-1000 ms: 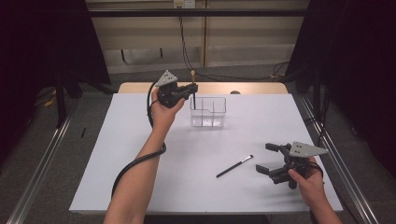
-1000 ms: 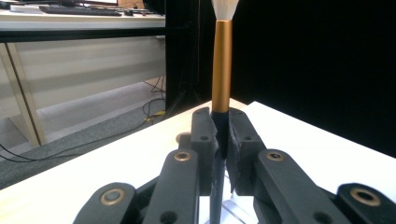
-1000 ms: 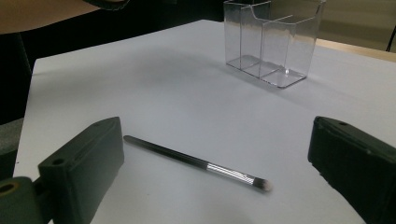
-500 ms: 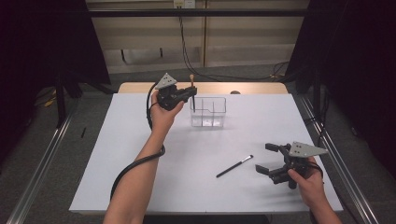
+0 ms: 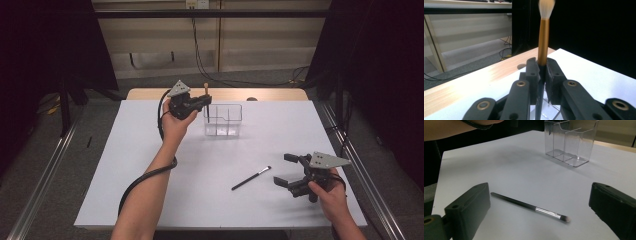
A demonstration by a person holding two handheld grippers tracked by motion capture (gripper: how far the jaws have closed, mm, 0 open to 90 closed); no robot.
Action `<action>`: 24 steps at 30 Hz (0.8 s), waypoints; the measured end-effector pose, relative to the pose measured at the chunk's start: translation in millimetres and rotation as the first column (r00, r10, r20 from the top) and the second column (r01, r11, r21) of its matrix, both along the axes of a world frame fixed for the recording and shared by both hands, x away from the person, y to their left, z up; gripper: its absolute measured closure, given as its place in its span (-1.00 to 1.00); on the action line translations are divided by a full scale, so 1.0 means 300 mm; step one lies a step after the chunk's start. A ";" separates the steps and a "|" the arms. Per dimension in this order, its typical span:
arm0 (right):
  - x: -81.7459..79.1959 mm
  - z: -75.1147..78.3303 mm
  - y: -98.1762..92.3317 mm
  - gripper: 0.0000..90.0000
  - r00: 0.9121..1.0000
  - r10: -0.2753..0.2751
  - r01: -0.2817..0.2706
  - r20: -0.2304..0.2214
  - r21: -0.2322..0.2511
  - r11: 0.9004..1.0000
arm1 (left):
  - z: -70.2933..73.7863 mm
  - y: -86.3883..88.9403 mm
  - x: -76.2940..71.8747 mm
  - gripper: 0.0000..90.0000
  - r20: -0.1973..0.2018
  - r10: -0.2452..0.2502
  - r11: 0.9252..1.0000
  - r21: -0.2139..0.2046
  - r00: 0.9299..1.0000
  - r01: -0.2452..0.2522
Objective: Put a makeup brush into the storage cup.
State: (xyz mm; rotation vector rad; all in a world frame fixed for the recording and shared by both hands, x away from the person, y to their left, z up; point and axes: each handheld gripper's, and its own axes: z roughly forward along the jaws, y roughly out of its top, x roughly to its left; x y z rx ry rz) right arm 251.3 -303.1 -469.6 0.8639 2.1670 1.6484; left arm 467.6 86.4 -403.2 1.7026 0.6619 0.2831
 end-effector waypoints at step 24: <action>0.003 -0.003 0.009 -0.93 1.000 0.005 -0.005 -0.004 -0.006 1.000 | -0.005 0.096 -0.076 -0.56 0.028 -0.048 0.997 -0.060 0.998 0.050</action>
